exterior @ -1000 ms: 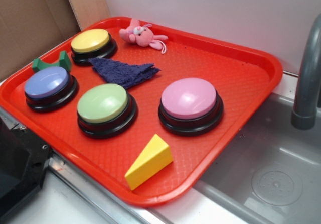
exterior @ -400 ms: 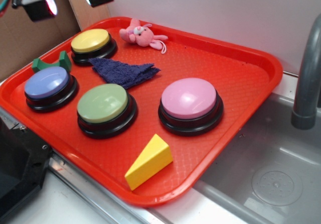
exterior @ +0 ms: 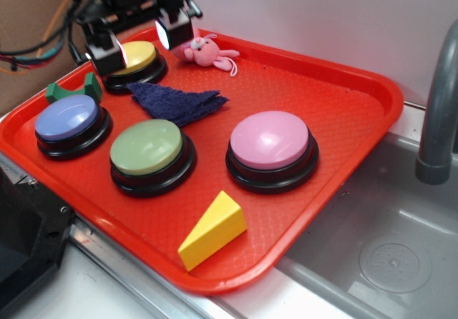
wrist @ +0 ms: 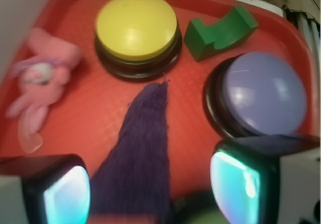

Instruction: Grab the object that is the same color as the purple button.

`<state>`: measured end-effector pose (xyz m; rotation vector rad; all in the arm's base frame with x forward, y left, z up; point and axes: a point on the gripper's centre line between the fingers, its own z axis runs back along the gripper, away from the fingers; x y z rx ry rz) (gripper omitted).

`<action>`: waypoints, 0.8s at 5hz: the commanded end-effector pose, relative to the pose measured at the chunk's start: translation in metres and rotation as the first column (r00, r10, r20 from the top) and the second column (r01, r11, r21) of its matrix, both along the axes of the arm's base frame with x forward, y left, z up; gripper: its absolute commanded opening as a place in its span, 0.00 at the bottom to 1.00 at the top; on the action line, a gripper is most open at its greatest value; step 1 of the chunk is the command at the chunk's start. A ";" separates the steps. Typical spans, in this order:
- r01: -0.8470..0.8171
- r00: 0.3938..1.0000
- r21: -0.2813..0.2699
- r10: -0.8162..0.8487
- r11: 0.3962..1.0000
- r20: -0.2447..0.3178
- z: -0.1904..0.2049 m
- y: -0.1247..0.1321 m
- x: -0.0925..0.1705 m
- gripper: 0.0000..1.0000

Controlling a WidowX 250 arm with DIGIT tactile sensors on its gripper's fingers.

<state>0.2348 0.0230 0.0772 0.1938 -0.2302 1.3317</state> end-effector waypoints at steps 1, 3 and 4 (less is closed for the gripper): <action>-0.063 0.998 0.048 0.063 0.997 0.005 -0.033 0.026 0.005 1.00; -0.057 0.998 0.028 0.058 0.998 -0.027 -0.054 0.031 -0.005 1.00; -0.052 0.999 0.035 0.052 0.998 -0.008 -0.056 0.028 -0.009 0.00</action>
